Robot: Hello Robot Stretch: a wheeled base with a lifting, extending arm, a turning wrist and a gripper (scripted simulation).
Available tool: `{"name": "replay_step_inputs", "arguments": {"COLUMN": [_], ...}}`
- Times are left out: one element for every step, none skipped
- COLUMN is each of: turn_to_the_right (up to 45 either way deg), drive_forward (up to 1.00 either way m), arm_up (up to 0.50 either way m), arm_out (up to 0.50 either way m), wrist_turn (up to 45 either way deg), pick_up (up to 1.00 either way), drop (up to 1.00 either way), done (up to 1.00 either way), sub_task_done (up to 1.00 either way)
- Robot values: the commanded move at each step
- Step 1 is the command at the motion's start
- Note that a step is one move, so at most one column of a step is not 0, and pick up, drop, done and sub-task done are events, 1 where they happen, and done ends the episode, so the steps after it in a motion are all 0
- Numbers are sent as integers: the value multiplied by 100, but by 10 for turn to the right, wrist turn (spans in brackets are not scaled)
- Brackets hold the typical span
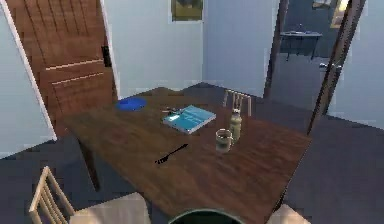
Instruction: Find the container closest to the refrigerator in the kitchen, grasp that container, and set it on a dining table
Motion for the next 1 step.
{"name": "replay_step_inputs", "arguments": {"turn_to_the_right": [-450], "drive_forward": [0], "arm_up": [0], "arm_out": [0], "wrist_turn": [0], "pick_up": [0], "drop": [0], "done": [0], "sub_task_done": [0]}}
